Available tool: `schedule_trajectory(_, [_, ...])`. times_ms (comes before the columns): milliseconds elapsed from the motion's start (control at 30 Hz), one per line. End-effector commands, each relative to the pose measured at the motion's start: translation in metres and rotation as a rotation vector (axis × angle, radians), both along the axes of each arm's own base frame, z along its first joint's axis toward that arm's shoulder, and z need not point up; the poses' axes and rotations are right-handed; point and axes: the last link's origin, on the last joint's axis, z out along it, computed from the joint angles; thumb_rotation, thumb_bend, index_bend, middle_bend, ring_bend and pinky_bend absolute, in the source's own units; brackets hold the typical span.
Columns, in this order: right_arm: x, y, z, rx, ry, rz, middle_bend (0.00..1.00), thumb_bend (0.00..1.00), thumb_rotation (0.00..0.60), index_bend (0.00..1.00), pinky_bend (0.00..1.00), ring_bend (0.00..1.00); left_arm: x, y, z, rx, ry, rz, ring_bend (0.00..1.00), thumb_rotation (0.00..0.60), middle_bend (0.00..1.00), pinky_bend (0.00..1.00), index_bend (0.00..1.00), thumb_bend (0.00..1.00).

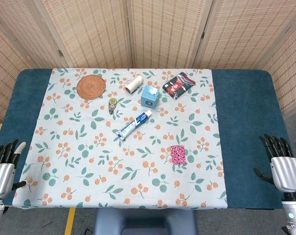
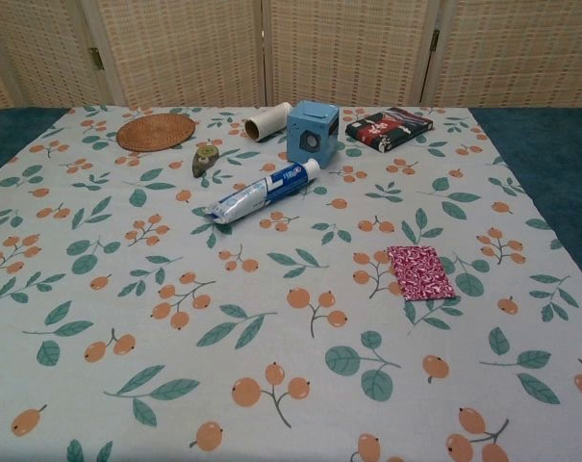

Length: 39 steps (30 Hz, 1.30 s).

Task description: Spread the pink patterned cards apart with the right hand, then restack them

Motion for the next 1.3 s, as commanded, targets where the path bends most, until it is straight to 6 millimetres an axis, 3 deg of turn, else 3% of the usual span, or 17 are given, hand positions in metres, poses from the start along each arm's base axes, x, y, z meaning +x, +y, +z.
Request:
schedule_trajectory(33, [0.000, -0.001, 0.000, 0.004, -0.003, -0.003, 0.10, 0.22, 0.600, 0.07, 0.00, 0.06, -0.002, 0.000, -0.001, -0.001, 0.004, 0.006, 0.00, 0.600, 0.00, 0.00, 0.01, 0.22])
schedule_trajectory(533, [0.005, -0.003, -0.002, 0.045, -0.029, 0.008, 0.10, 0.22, 0.600, 0.07, 0.00, 0.07, -0.008, -0.004, 0.001, 0.015, -0.010, 0.009, 0.00, 0.600, 0.00, 0.00, 0.02, 0.22])
schedule_trajectory(833, [0.029, -0.016, -0.013, 0.171, -0.088, 0.061, 0.10, 0.22, 0.600, 0.07, 0.00, 0.07, -0.006, -0.006, 0.001, 0.022, -0.024, -0.005, 0.00, 0.600, 0.00, 0.00, 0.02, 0.22])
schedule_trajectory(1033, [0.052, -0.038, -0.035, 0.299, -0.115, 0.090, 0.06, 0.22, 0.600, 0.07, 0.00, 0.00, -0.009, -0.008, 0.001, 0.023, -0.021, 0.005, 0.00, 0.600, 0.00, 0.00, 0.02, 0.22])
schedule_trajectory(1300, [0.075, -0.065, -0.071, 0.437, -0.119, 0.091, 0.00, 0.22, 0.593, 0.10, 0.00, 0.00, -0.014, -0.013, 0.004, 0.048, -0.014, 0.009, 0.00, 0.600, 0.00, 0.00, 0.03, 0.22])
